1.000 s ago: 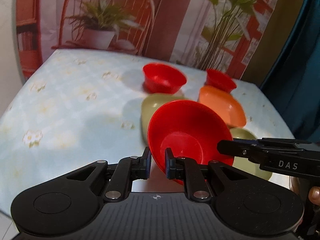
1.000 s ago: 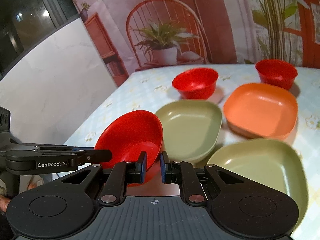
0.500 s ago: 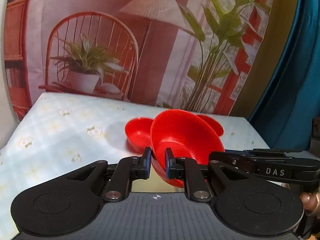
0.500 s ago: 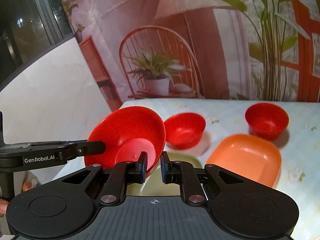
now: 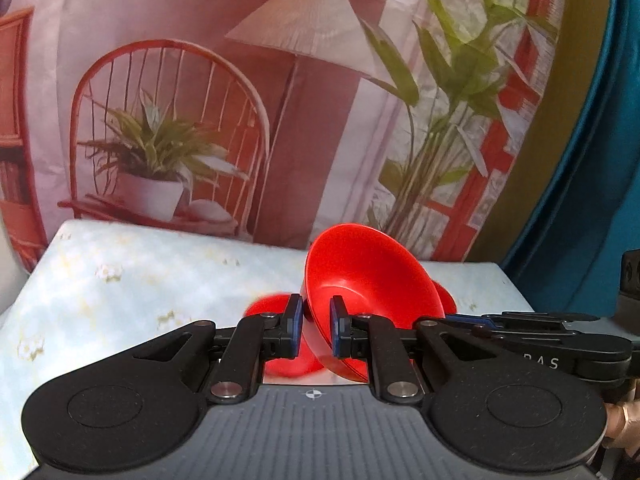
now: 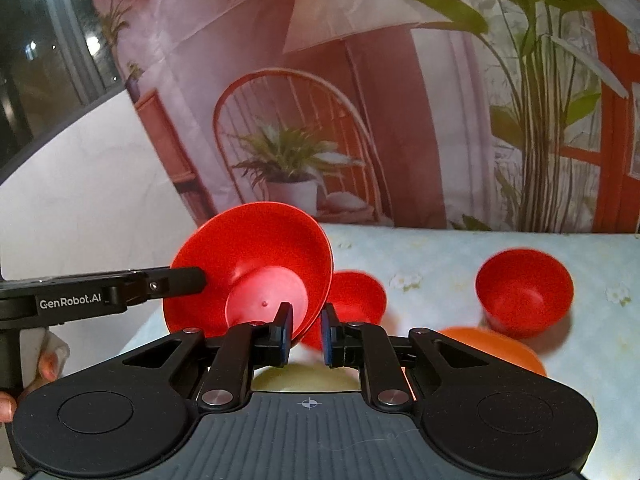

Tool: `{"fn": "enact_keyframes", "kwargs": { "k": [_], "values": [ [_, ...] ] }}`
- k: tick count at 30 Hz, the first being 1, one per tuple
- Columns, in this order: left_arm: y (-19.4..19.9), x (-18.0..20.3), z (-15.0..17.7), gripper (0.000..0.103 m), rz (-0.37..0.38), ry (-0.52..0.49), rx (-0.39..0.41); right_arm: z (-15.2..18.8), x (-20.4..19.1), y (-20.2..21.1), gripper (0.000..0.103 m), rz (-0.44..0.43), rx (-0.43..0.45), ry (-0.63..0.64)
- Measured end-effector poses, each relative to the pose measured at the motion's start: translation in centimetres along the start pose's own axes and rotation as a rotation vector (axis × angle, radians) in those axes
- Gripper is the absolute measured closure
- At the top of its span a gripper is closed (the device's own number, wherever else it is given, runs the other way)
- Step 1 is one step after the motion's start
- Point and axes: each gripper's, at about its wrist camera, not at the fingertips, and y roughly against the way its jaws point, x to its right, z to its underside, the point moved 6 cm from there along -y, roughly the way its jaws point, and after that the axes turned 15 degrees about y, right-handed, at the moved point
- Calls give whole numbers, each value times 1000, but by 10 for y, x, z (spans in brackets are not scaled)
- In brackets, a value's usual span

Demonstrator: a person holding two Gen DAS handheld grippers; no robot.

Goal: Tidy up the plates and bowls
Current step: 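Lower the red bowl into the other red bowl and open the left tool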

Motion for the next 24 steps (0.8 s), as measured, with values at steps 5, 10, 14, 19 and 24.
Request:
{"fn": "enact_keyframes", "kwargs": {
  "k": [5, 10, 14, 19, 24],
  "values": [
    [-28, -7, -18, 88, -31, 3, -4, -19, 14, -30, 89, 21, 1, 14],
    [-63, -17, -19, 88, -69, -9, -48, -22, 28, -63, 89, 42, -35, 20],
    [-90, -28, -9, 88, -99, -11, -106, -9, 43, -90, 89, 44, -87, -21],
    [-114, -41, 5, 87, -122, -8, -166, 11, 52, -115, 89, 46, -158, -33],
    [-127, -50, 12, 87, -127, -3, -195, 21, 57, -128, 89, 31, -191, -36]
  ]
}}
